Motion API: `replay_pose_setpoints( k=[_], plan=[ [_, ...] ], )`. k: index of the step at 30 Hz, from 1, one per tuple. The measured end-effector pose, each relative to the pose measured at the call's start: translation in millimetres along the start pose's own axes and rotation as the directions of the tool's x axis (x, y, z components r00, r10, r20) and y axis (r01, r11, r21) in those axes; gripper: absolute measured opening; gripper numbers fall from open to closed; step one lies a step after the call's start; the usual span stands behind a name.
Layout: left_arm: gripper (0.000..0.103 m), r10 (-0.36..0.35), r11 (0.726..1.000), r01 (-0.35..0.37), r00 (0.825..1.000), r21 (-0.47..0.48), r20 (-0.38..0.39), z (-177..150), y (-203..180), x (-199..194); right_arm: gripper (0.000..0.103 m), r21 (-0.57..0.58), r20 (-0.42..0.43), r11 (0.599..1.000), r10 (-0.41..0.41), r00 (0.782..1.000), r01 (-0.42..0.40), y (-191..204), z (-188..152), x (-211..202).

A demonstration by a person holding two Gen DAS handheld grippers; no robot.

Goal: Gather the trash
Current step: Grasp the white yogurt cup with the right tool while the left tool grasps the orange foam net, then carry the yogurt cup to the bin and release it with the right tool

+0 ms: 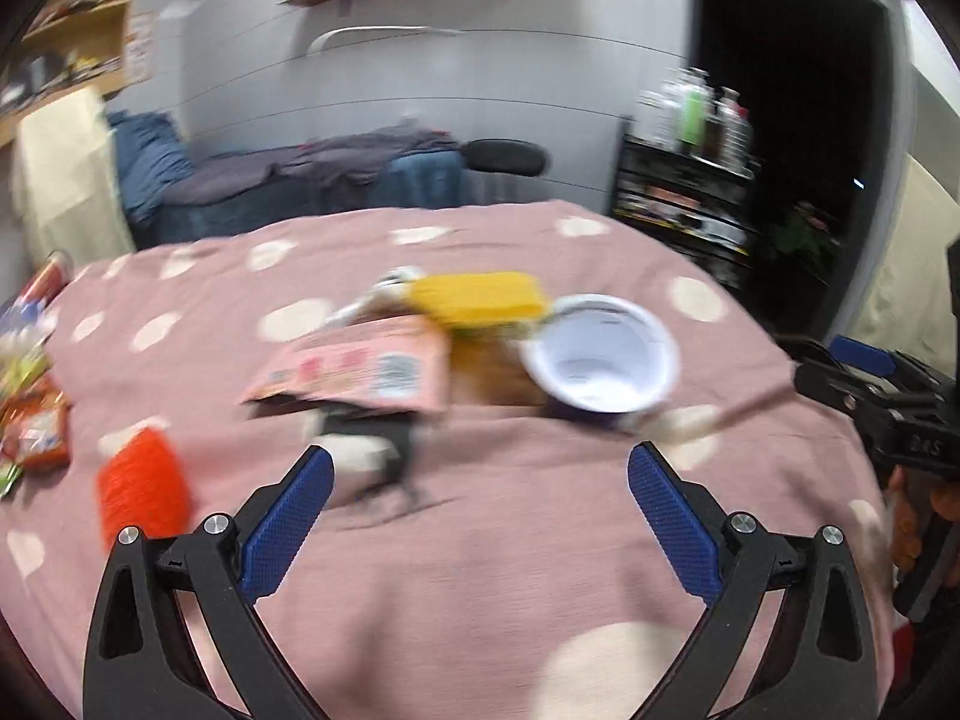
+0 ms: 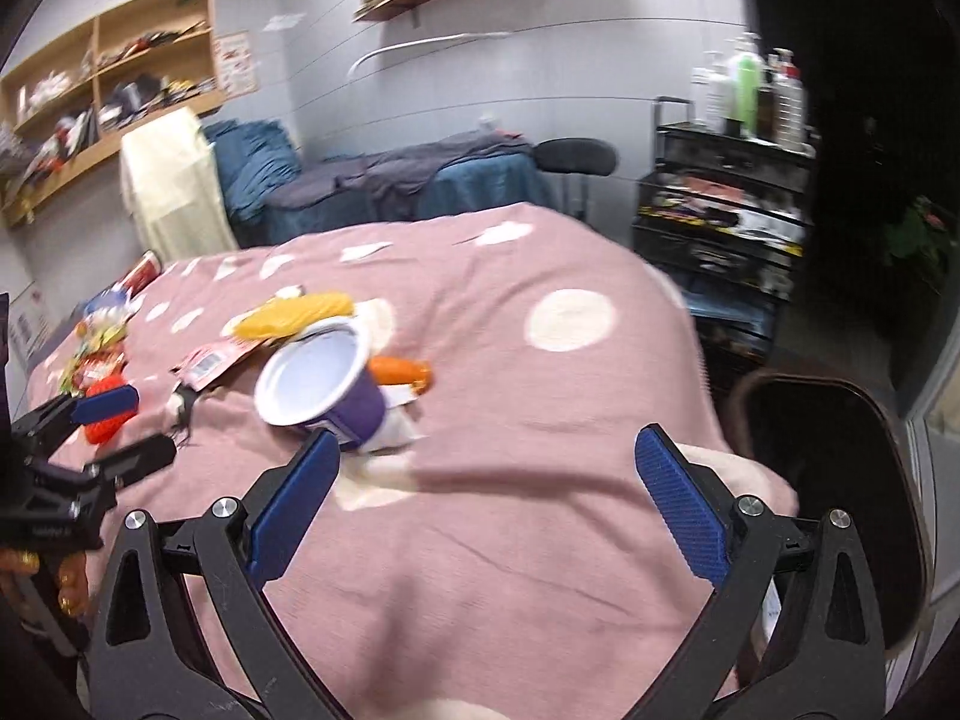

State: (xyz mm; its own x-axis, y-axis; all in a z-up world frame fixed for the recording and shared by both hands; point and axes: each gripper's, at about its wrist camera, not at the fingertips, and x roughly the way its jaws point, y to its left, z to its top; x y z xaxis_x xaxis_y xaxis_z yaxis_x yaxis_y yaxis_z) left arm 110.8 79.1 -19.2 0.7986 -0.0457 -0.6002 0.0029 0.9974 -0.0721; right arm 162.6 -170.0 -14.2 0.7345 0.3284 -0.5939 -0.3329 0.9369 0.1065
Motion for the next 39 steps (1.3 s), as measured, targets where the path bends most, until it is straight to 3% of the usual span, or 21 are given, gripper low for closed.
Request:
replay_pose_setpoints(
  k=[6,13,17,23,26,30,36,39],
  plan=[
    [0.097,0.162,0.979,-0.163,0.987,-0.119,-0.022,-9.3,67.9,-9.6,0.097,-0.182,-0.069,0.982,0.041,0.997,-0.053,56.2,8.9,27.1],
    [0.097,0.245,0.953,-0.257,0.965,-0.159,-0.095,-17.8,108.6,-9.8,0.097,-0.367,-0.171,0.928,-0.005,0.985,-0.059,97.8,12.9,69.9],
    [0.097,0.266,0.948,-0.286,0.953,-0.137,-0.146,-16.5,118.4,1.7,0.097,-0.364,-0.235,0.928,-0.013,0.972,-0.076,98.2,16.2,92.0],
    [0.097,0.306,0.943,-0.324,0.932,-0.074,-0.193,-15.5,121.3,20.0,0.097,-0.336,-0.265,0.938,-0.003,0.964,-0.089,92.4,29.7,117.2],
    [0.093,0.297,0.945,-0.317,0.935,-0.083,-0.191,-14.8,127.9,19.7,0.097,-0.351,-0.269,0.932,-0.005,0.963,-0.093,98.4,35.5,128.1],
    [0.073,0.306,0.936,-0.331,0.932,-0.115,-0.193,-14.2,140.3,18.7,0.097,-0.371,-0.242,0.923,0.013,0.97,-0.105,107.4,44.7,130.1],
    [0.041,0.324,0.922,-0.354,0.928,-0.159,-0.183,-12.1,161.3,13.9,0.093,-0.348,-0.263,0.927,0.047,0.964,-0.14,108.9,48.3,136.4],
    [0.026,0.308,0.918,-0.34,0.935,-0.204,-0.175,-12.4,168.8,8.3,0.093,-0.347,-0.243,0.929,0.047,0.969,-0.131,108.1,49.1,132.3]
  ],
)
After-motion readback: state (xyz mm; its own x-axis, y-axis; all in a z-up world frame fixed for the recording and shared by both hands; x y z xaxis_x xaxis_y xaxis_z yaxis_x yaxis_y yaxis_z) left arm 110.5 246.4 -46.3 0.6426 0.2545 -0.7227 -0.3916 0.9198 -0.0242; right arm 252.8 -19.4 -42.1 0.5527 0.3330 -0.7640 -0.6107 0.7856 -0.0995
